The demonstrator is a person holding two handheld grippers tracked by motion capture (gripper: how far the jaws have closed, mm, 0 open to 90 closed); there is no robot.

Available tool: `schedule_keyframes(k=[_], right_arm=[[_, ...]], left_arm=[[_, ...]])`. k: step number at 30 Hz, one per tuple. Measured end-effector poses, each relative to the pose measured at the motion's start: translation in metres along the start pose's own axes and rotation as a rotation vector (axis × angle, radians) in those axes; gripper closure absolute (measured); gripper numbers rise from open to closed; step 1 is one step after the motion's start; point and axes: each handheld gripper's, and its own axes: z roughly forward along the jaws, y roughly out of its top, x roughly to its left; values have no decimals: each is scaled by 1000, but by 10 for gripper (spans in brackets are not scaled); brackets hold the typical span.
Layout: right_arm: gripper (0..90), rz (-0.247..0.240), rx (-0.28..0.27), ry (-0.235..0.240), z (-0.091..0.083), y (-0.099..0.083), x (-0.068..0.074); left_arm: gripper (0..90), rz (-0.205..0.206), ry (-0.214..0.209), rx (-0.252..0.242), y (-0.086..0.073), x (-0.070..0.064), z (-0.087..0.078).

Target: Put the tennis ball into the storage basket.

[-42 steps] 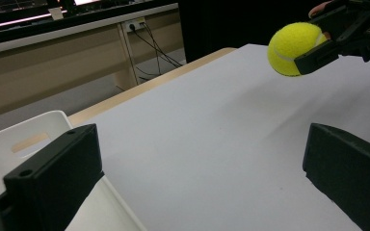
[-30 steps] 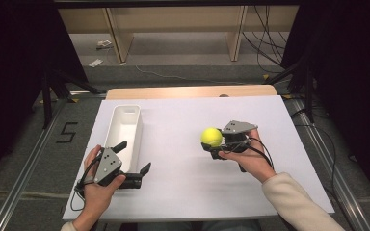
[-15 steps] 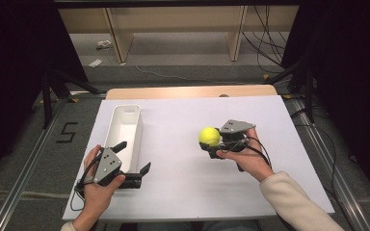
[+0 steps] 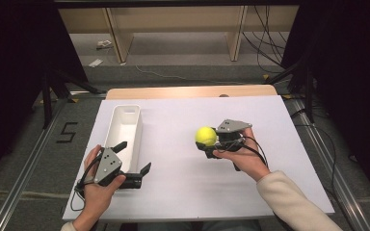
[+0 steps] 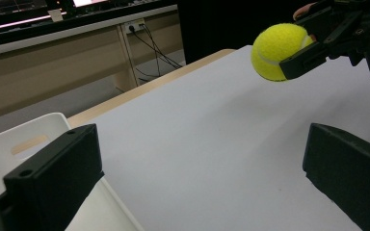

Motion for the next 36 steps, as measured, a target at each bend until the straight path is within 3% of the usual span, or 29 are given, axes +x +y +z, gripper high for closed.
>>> schedule_keyframes(k=[36], right_arm=[[268, 1, -28, 17, 10, 13, 8]], left_arm=[[0, 3, -3, -2, 1, -2, 1]])
